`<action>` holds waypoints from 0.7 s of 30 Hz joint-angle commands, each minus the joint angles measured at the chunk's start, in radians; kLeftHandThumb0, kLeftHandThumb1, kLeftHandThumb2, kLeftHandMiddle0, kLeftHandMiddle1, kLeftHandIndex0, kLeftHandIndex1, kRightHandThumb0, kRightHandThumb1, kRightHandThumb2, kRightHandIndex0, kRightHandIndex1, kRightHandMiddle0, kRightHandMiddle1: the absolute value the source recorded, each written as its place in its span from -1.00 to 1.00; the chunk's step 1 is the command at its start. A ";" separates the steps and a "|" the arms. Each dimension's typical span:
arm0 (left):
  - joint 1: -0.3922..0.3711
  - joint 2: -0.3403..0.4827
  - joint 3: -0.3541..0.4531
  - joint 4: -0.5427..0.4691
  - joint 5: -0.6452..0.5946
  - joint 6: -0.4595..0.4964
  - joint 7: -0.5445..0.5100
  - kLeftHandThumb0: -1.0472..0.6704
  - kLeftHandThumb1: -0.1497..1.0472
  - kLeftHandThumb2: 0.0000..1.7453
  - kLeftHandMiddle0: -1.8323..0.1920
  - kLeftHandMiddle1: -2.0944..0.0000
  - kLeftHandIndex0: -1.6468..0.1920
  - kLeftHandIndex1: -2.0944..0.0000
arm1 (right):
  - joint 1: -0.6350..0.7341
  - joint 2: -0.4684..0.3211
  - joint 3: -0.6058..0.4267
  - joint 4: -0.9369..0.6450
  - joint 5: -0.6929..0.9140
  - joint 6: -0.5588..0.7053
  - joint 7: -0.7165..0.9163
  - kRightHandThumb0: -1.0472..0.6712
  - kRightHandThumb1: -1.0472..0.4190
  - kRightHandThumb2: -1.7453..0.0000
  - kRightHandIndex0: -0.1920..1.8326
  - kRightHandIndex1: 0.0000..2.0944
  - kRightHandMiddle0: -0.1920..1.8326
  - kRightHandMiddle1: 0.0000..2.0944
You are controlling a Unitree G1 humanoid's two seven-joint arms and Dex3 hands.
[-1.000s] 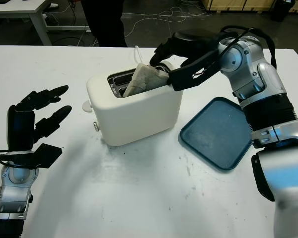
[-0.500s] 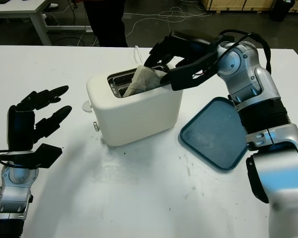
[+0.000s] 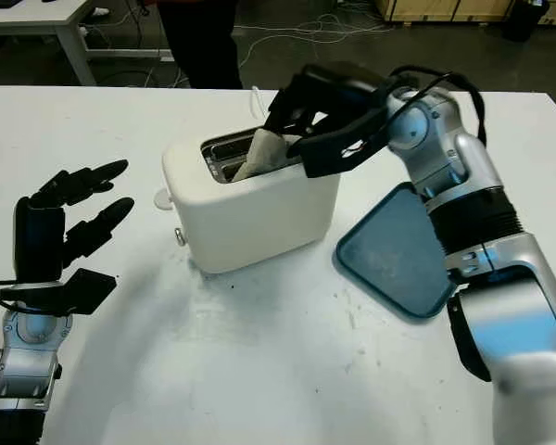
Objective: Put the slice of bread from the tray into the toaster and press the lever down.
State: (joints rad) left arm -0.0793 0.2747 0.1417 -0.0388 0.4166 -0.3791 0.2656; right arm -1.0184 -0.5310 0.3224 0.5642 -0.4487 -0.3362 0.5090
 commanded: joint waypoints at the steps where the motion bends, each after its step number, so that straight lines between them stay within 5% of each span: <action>1: 0.010 0.001 -0.004 -0.006 -0.001 -0.003 0.001 -0.35 0.79 -0.84 0.19 0.11 -0.23 1.00 | 0.024 -0.003 0.011 0.031 -0.020 -0.028 -0.016 -0.22 -0.80 1.00 0.23 0.46 0.17 0.08; 4: 0.007 0.001 -0.005 0.005 0.002 -0.018 0.012 -0.34 0.79 -0.85 0.18 0.11 -0.23 1.00 | 0.013 -0.009 0.023 0.057 -0.046 -0.076 -0.065 -0.25 -0.82 0.98 0.27 0.64 0.07 0.54; 6: 0.007 0.001 -0.006 0.002 0.002 -0.010 0.008 -0.35 0.79 -0.85 0.19 0.11 -0.23 1.00 | 0.003 -0.011 0.028 0.073 -0.066 -0.107 -0.105 -0.26 -0.82 0.96 0.29 0.66 0.06 0.64; 12: 0.007 0.001 -0.009 -0.003 0.004 -0.003 0.004 -0.35 0.79 -0.84 0.20 0.12 -0.23 1.00 | -0.062 -0.006 0.021 0.116 -0.090 -0.151 -0.162 -0.25 -0.83 0.95 0.25 0.67 0.06 0.46; 21: 0.007 -0.001 -0.009 -0.012 -0.008 0.009 -0.007 -0.35 0.79 -0.84 0.20 0.12 -0.22 1.00 | -0.183 0.016 0.022 0.187 -0.090 -0.171 -0.159 -0.23 -0.83 0.92 0.27 0.67 0.07 0.52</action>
State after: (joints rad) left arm -0.0791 0.2746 0.1358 -0.0390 0.4143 -0.3766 0.2629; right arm -1.1647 -0.5259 0.3457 0.7408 -0.5431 -0.5009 0.3440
